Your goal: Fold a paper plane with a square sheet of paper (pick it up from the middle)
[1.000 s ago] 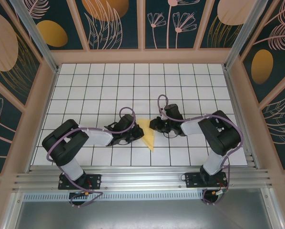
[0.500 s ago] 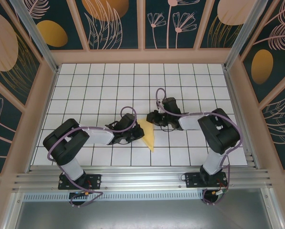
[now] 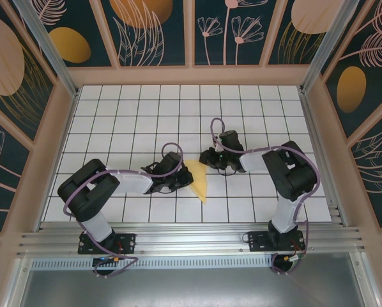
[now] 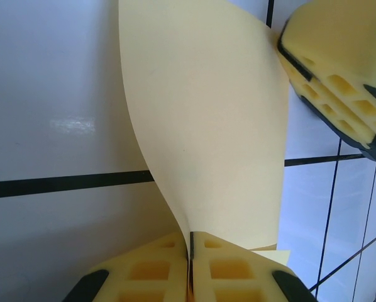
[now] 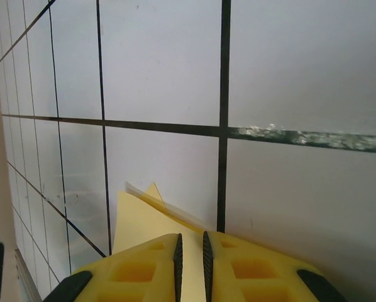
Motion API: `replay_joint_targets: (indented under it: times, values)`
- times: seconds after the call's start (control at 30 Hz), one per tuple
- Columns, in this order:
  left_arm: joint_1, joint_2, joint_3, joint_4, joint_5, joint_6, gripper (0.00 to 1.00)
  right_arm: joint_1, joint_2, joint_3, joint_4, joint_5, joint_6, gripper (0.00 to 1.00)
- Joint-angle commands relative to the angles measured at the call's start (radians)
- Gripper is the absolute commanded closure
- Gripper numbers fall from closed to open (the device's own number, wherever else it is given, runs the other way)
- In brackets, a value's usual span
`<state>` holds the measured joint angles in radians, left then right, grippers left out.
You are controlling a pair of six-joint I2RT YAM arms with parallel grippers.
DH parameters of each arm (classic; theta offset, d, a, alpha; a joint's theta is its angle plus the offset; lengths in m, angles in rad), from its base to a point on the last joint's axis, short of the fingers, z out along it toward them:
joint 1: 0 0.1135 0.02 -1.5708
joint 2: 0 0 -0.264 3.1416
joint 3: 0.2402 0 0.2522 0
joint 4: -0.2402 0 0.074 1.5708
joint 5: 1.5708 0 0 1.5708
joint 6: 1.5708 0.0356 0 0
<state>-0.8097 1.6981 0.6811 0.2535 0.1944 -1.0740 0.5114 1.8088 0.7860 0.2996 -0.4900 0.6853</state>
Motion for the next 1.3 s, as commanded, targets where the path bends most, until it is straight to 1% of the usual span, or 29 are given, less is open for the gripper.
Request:
replay_joint_targets:
  times: [0.0,0.1,0.27,0.33,0.4,0.47,0.53,0.63,0.77,0.8,0.9,0.97,1.17,1.27]
  values:
    - [0.002,-0.006,0.018,-0.028,-0.002,-0.008,0.90,-0.009,-0.132,0.003,-0.074,0.068,-0.061,0.79]
    - [0.002,-0.022,0.017,-0.033,-0.008,-0.022,0.90,-0.007,-0.270,-0.080,-0.074,0.129,-0.081,0.76]
    - [0.002,-0.046,0.021,-0.055,-0.016,-0.033,0.89,0.030,-0.519,-0.322,0.018,0.185,-0.141,0.71]
    - [0.003,-0.053,0.023,-0.059,-0.015,-0.036,0.89,0.111,-0.613,-0.396,0.043,0.232,-0.202,0.68]
    - [0.002,-0.058,0.029,-0.062,-0.012,-0.037,0.88,0.200,-0.686,-0.462,0.077,0.311,-0.234,0.65]
    - [0.003,-0.061,0.039,-0.074,-0.014,-0.038,0.87,0.299,-0.745,-0.527,0.116,0.425,-0.271,0.60]
    - [0.001,-0.058,0.048,-0.085,-0.015,-0.035,0.87,0.384,-0.772,-0.566,0.119,0.524,-0.312,0.58]
    - [0.003,-0.056,0.052,-0.090,-0.012,-0.035,0.87,0.496,-0.761,-0.575,0.115,0.635,-0.375,0.57]
    - [0.001,-0.053,0.060,-0.094,-0.010,-0.033,0.87,0.643,-0.659,-0.520,0.122,0.812,-0.456,0.58]
    - [0.001,-0.054,0.062,-0.095,-0.012,-0.033,0.87,0.660,-0.633,-0.504,0.122,0.830,-0.472,0.57]
    - [0.001,-0.050,0.063,-0.096,-0.012,-0.032,0.86,0.693,-0.530,-0.452,0.119,0.872,-0.518,0.57]
    - [0.001,-0.046,0.065,-0.097,-0.009,-0.032,0.86,0.716,-0.469,-0.411,0.096,0.931,-0.533,0.57]
    - [0.001,-0.045,0.063,-0.092,-0.007,-0.037,0.86,0.753,-0.355,-0.368,0.136,0.976,-0.576,0.57]
    - [0.002,-0.045,0.063,-0.092,-0.008,-0.038,0.86,0.762,-0.297,-0.348,0.136,1.018,-0.587,0.58]
